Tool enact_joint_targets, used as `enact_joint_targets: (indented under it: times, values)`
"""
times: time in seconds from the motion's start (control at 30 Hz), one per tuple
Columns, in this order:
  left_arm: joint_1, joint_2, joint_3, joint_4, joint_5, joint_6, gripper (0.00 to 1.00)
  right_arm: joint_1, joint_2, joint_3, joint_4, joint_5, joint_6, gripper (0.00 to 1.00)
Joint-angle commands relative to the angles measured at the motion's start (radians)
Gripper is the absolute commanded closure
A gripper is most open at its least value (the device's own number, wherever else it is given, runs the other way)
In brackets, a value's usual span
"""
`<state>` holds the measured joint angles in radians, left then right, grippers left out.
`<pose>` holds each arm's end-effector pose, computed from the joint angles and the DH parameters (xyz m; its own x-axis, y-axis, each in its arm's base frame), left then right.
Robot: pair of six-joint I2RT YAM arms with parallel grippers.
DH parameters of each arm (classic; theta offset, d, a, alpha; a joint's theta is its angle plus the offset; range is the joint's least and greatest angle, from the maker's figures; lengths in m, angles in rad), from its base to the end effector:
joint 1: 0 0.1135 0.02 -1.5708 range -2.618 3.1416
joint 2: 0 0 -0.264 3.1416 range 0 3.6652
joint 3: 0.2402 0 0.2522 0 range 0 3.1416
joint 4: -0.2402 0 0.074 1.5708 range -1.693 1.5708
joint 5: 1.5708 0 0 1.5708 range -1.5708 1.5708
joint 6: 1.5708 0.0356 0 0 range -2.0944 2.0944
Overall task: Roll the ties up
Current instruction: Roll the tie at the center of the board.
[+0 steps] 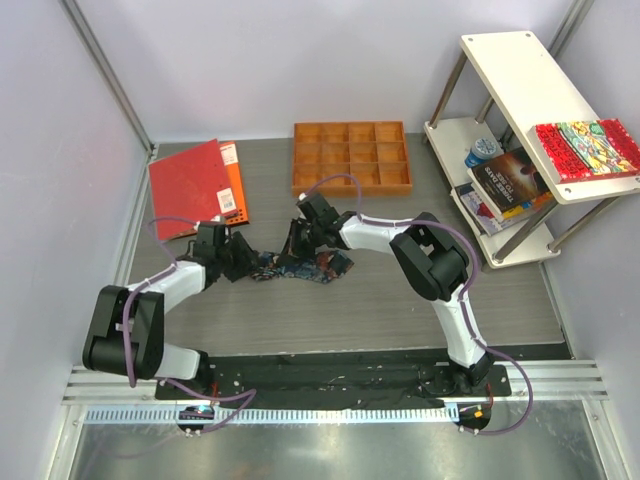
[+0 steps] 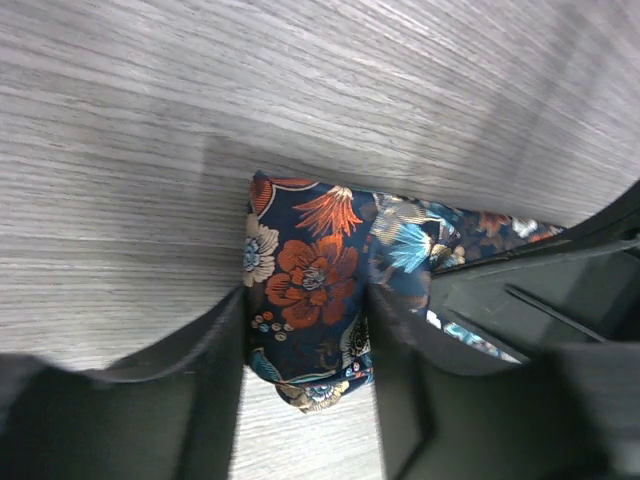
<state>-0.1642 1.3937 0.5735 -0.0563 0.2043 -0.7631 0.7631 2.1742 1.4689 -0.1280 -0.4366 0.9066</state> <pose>0.2495 -0.0487 0.1515 -0.7471 -0.5622 -0.3547 -0.3158 0.7696 -0.5549 0.3269 0.3334 0.1391 -0.9847 0.0456 -0.1681 -0.0916 0.6854 0.7224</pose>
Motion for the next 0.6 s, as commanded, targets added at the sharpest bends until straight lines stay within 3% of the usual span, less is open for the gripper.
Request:
enact_joint_targets:
  times: [0.0, 0.17, 0.57]
  values:
    - [-0.047, 0.024, -0.015, 0.015, -0.058, -0.024, 0.59, 0.001, 0.009, -0.019, 0.025, -0.001, -0.009, 0.99]
    - [-0.107, -0.019, 0.066, -0.161, -0.210, -0.025, 0.69, -0.002, -0.007, -0.021, 0.025, 0.004, -0.006, 0.99]
    - [-0.259, -0.032, 0.290, -0.531, -0.584, 0.013, 0.71, -0.071, -0.166, -0.131, 0.011, 0.012, -0.009, 0.90]
